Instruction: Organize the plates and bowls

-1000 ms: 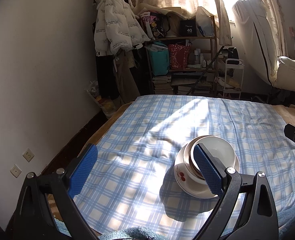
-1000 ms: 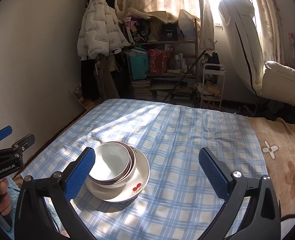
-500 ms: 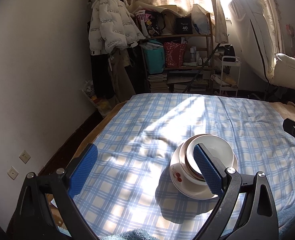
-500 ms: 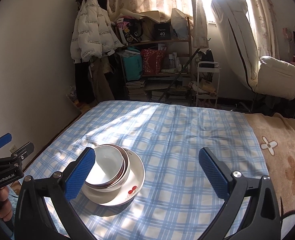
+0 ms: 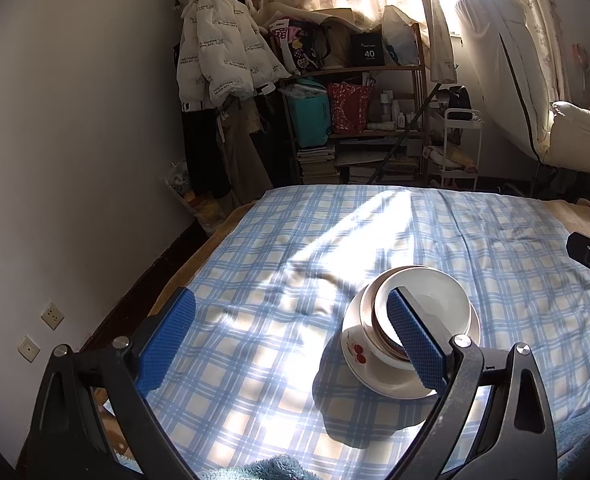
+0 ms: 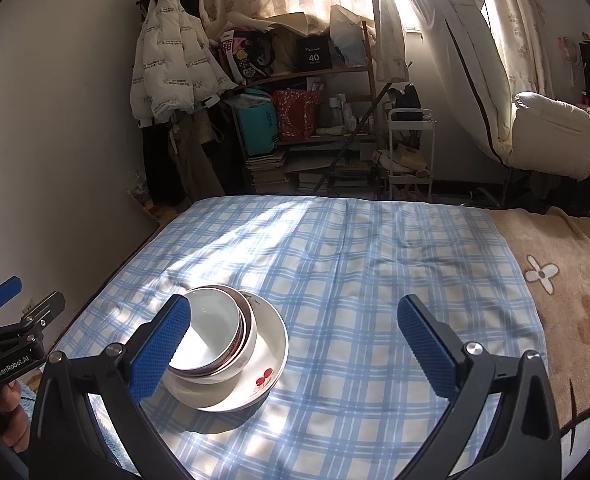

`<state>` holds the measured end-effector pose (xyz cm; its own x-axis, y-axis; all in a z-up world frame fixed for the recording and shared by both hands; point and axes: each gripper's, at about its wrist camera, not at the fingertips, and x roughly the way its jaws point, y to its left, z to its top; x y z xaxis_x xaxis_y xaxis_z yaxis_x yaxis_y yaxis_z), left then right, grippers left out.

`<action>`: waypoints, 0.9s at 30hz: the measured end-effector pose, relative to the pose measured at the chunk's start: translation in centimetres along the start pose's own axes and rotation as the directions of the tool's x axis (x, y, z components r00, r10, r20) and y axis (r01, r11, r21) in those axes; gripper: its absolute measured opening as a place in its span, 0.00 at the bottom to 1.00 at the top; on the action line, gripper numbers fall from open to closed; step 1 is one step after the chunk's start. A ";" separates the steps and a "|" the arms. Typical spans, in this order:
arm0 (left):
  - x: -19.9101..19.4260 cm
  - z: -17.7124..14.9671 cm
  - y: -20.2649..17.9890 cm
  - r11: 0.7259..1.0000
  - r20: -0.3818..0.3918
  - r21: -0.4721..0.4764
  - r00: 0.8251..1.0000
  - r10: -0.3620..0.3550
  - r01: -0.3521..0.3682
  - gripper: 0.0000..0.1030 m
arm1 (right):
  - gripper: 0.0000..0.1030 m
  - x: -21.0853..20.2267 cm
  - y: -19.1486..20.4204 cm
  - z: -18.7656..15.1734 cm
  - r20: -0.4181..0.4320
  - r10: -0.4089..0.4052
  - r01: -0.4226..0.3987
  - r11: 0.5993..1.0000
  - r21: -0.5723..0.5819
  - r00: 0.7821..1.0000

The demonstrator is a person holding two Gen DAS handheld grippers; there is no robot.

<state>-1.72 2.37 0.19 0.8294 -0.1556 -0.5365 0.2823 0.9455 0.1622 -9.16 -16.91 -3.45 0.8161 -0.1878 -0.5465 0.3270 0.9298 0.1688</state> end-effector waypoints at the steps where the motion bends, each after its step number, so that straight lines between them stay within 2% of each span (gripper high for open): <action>1: 0.1 0.0 0.1 1.000 0.001 -0.001 1.000 -0.001 0.001 0.93 | 1.00 0.0 0.0 0.0 0.001 -0.001 0.001 1.000 -0.004 1.000; 27: -0.4 -0.3 0.8 1.000 0.011 -0.019 1.000 -0.004 0.004 0.93 | 1.00 -1.0 0.8 0.4 0.028 0.003 -0.002 0.999 -0.033 1.000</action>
<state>-1.96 3.31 0.35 0.8335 -0.1627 -0.5280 0.2768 0.9500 0.1442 -9.50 -16.16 -2.47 0.8298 -0.1941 -0.5232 0.3099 0.9400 0.1428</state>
